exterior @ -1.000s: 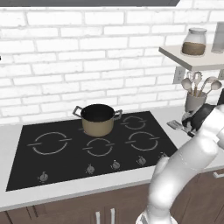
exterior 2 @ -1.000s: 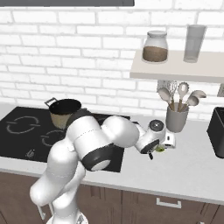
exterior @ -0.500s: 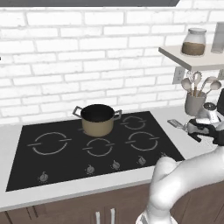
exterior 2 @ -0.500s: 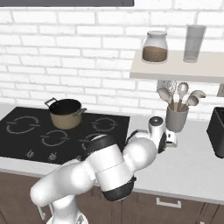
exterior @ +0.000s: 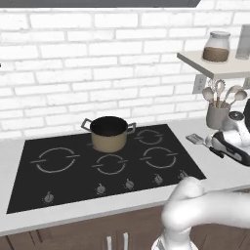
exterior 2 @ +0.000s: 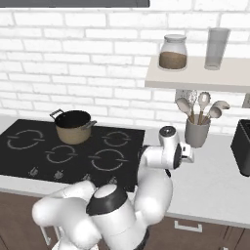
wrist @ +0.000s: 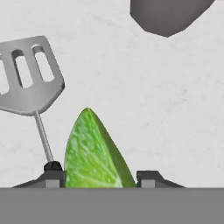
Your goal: Put the onion and lemon wedge in the pot. Retrieve the spatula and lightly stir the vegetables in the pot.
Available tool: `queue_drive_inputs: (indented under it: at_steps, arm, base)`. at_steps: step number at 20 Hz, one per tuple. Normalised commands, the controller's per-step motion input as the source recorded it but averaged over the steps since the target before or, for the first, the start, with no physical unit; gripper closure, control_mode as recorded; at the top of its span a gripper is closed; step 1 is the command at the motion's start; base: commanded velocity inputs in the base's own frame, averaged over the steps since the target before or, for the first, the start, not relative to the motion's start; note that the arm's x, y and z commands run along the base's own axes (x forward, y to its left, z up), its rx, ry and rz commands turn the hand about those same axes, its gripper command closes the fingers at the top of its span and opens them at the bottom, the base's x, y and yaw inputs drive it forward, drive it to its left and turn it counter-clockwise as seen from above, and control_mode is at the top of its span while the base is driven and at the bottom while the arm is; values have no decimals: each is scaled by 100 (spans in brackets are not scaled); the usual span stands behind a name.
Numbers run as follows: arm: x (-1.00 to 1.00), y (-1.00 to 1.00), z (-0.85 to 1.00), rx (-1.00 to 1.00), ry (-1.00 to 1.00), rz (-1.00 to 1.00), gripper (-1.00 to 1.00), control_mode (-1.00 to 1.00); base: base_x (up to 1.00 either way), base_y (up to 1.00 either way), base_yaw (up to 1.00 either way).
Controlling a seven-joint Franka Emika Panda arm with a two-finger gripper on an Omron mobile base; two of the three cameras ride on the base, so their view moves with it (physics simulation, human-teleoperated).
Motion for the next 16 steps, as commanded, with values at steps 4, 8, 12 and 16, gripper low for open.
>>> queue_drive_inputs:
  at_steps: [4,8,12,16]
  arm:
    - [-100,51,63,0,-25,4,100,-100]
    - [-92,78,79,0,-24,8,100,-100]
    - [6,100,57,0,-16,23,100,-100]
    - [26,100,70,0,-4,23,100,-100]
  base:
    - [0,0,0]
    - [0,0,0]
    - [0,0,0]
    - [0,0,0]
